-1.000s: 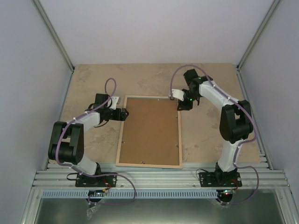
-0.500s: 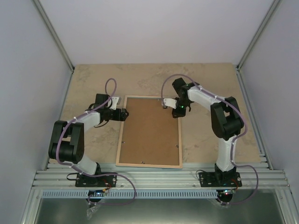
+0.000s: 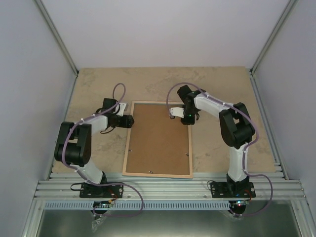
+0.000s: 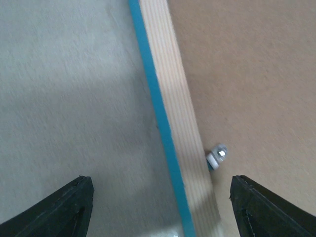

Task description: Put the photo into the frame

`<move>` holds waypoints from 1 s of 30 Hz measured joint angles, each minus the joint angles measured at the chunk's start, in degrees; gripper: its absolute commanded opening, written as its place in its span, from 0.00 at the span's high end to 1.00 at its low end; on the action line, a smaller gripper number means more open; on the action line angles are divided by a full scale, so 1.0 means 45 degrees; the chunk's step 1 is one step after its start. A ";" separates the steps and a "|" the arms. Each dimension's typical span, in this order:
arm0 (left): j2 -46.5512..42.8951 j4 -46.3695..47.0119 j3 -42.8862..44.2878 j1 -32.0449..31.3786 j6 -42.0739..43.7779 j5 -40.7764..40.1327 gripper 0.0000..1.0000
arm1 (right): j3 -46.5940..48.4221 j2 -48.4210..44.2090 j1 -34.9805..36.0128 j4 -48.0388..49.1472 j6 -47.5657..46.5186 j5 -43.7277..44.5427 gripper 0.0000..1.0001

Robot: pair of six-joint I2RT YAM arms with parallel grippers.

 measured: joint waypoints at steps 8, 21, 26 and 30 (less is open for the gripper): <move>0.0719 -0.0146 0.0816 -0.0068 0.0495 -0.0811 0.31 | -0.0194 -0.0117 0.0146 0.0267 -0.0685 0.0423 0.91; 0.0874 -0.0325 0.1030 -0.0228 0.0865 -0.0981 0.37 | -0.0806 -0.0515 0.0180 0.1015 -0.2346 0.0583 0.87; 0.1035 -0.0306 0.1248 -0.0345 0.0991 -0.1185 0.38 | -0.0952 -0.0612 0.0180 0.1486 -0.3249 0.0865 0.79; 0.1112 -0.0413 0.1389 -0.0398 0.1127 -0.1273 0.38 | -0.0563 -0.0437 0.0155 0.1137 -0.3332 0.0991 0.72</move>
